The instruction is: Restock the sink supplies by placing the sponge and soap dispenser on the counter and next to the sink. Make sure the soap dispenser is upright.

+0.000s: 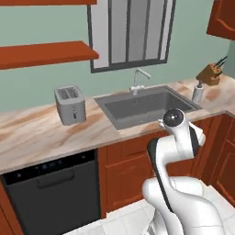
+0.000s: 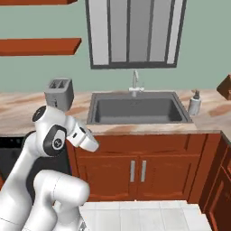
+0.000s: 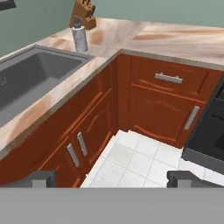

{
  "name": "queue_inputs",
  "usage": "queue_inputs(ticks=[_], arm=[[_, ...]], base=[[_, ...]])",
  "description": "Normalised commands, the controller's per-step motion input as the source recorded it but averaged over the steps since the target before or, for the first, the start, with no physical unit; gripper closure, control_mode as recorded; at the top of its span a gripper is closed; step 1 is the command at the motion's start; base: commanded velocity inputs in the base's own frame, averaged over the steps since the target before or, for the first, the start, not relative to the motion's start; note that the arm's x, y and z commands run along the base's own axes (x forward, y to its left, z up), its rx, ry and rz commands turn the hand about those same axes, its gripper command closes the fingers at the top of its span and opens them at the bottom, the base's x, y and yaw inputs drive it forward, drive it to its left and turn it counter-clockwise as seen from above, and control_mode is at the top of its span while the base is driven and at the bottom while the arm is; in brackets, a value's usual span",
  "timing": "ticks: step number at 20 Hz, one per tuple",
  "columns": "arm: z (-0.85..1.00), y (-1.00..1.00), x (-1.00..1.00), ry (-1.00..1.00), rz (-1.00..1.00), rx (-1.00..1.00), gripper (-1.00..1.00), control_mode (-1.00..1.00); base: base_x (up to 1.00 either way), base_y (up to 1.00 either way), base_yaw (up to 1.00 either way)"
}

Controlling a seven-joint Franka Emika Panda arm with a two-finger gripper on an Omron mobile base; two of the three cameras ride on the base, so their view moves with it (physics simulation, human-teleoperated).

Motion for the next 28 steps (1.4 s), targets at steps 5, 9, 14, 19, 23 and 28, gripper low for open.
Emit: queue_inputs(ticks=[5,9,14,19,23,28], arm=[[0.00,0.00,0.00,0.00,0.00,0.00,-1.00,1.00],[0.00,0.00,0.00,0.00,0.00,0.00,-1.00,1.00],[0.00,0.00,0.00,0.00,0.00,0.00,-1.00,1.00],[0.00,0.00,0.00,0.00,0.00,0.00,-1.00,1.00],[0.00,0.00,0.00,0.00,0.00,0.00,-1.00,1.00],[0.00,0.00,0.00,0.00,0.00,0.00,-1.00,1.00]], base=[[-0.51,0.00,-0.76],[-0.34,0.00,-0.73],[0.02,-0.07,-0.60],[0.18,-0.57,-0.47],[-0.06,-0.58,-0.45],[-0.23,-0.56,-0.46]])
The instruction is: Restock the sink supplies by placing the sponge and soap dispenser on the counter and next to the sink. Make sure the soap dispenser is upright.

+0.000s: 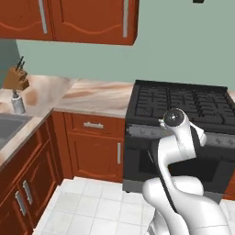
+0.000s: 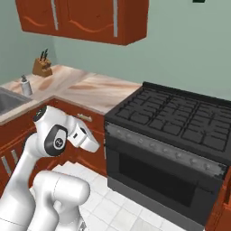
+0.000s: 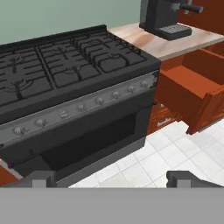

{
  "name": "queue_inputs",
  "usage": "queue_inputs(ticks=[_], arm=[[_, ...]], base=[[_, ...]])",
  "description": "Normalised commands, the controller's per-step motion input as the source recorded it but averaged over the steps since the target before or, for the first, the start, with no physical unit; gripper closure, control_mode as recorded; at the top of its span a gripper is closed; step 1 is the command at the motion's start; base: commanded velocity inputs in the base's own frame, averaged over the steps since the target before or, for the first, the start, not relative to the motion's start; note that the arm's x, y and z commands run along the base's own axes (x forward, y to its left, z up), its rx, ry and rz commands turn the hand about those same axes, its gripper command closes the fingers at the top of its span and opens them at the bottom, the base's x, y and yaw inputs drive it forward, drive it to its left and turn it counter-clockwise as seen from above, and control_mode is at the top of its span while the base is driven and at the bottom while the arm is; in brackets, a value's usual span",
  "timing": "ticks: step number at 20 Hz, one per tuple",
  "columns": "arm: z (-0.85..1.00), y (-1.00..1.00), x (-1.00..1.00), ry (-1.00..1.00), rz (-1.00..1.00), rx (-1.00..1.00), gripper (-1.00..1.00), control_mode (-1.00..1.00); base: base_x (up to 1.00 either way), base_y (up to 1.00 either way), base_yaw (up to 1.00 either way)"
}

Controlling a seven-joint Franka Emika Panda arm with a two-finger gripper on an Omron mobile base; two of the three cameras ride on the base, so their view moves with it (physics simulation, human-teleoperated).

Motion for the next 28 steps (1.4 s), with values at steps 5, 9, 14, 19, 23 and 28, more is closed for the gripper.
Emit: queue_inputs(ticks=[5,9,14,19,23,28], arm=[[0.00,0.00,0.00,0.00,0.00,0.00,-1.00,1.00],[0.00,0.00,0.00,0.00,0.00,0.00,-1.00,1.00],[0.00,0.00,0.00,0.00,0.00,0.00,-1.00,1.00],[0.00,0.00,0.00,0.00,0.00,0.00,-1.00,1.00],[0.00,0.00,0.00,0.00,0.00,0.00,-1.00,1.00],[0.00,0.00,0.00,0.00,0.00,0.00,-1.00,1.00]], base=[[-0.31,-0.66,-0.38],[-0.12,-0.75,-0.28],[0.33,-0.95,-0.14],[0.23,-0.96,-0.01],[0.00,-0.59,0.00],[0.26,-0.08,0.05]])
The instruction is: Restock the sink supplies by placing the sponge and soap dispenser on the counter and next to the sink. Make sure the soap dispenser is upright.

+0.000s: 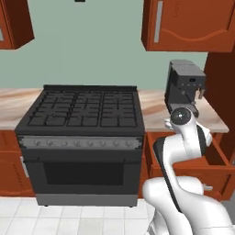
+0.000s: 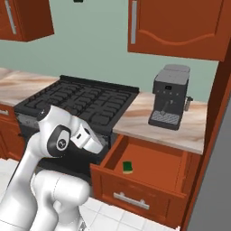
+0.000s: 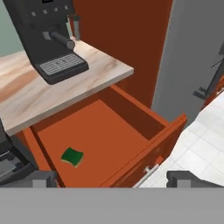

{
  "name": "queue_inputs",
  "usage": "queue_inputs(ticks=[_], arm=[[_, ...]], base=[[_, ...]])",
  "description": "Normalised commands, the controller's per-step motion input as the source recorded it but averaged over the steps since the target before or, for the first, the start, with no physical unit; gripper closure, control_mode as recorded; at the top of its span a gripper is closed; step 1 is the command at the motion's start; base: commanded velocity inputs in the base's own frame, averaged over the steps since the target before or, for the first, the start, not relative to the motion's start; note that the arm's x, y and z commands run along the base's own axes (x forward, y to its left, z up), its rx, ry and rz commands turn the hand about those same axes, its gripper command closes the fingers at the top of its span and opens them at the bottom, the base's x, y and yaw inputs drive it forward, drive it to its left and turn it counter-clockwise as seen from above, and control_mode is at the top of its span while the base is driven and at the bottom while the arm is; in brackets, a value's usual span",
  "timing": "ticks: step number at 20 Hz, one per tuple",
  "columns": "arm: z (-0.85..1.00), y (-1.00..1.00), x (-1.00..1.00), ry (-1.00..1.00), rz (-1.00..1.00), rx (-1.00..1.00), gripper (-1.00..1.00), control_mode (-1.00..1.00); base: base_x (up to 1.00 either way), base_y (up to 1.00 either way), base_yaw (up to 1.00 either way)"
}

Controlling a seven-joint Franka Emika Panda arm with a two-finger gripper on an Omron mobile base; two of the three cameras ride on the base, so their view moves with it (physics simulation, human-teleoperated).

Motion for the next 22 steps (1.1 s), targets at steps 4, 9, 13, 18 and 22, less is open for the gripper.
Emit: queue_inputs(ticks=[4,9,13,18,22], arm=[[0.00,0.00,0.00,0.00,0.00,0.00,-1.00,1.00],[0.00,0.00,0.00,0.00,0.00,0.00,-1.00,1.00],[0.00,0.00,0.00,0.00,0.00,0.00,-1.00,1.00],[-0.32,-0.48,0.56,0.10,0.32,0.13,-1.00,-1.00],[-0.65,-0.56,0.99,0.23,0.45,0.10,-1.00,-1.00]], base=[[0.44,-0.58,0.20],[0.10,-0.48,0.15],[0.00,-0.27,0.08],[0.00,0.00,0.00],[0.00,0.00,0.00]])
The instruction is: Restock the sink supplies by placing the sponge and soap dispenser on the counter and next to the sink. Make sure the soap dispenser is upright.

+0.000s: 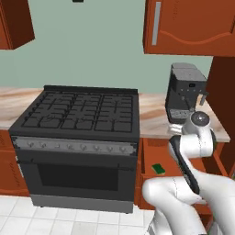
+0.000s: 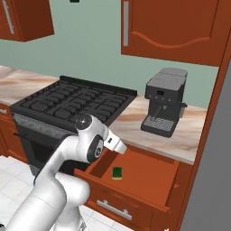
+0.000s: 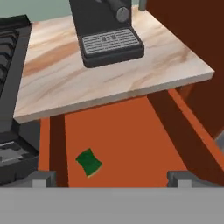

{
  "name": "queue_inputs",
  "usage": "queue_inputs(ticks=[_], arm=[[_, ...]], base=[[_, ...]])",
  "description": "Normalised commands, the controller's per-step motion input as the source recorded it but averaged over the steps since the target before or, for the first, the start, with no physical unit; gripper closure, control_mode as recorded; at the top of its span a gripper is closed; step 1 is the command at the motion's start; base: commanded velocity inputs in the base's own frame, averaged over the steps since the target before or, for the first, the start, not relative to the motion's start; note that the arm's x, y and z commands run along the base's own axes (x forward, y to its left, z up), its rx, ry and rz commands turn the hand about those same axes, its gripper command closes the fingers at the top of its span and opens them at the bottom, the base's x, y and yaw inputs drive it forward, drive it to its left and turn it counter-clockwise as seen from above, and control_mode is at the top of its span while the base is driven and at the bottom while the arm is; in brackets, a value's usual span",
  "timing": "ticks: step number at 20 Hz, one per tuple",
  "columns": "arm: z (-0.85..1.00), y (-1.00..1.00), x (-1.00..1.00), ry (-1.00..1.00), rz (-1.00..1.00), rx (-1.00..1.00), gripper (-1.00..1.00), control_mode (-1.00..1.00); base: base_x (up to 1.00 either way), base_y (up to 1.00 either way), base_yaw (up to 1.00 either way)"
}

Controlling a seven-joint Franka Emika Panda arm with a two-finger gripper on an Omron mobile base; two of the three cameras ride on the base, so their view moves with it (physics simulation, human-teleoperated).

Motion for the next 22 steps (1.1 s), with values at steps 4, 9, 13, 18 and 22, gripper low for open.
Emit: queue_inputs(ticks=[4,9,13,18,22], arm=[[-0.74,-0.10,0.97,0.27,0.35,0.02,-1.00,-1.00],[-0.66,0.15,0.27,0.16,0.30,0.00,-1.00,-1.00],[-0.51,0.04,0.00,0.17,0.26,0.00,-1.00,-1.00],[-0.37,0.14,0.00,0.17,0.15,0.00,-1.00,-1.00],[-0.34,0.19,0.00,0.16,0.05,0.00,-1.00,-1.00]], base=[[0.00,0.00,0.00],[0.00,0.00,0.00],[0.00,0.00,0.00],[0.00,0.00,0.00],[0.00,0.00,0.00]])
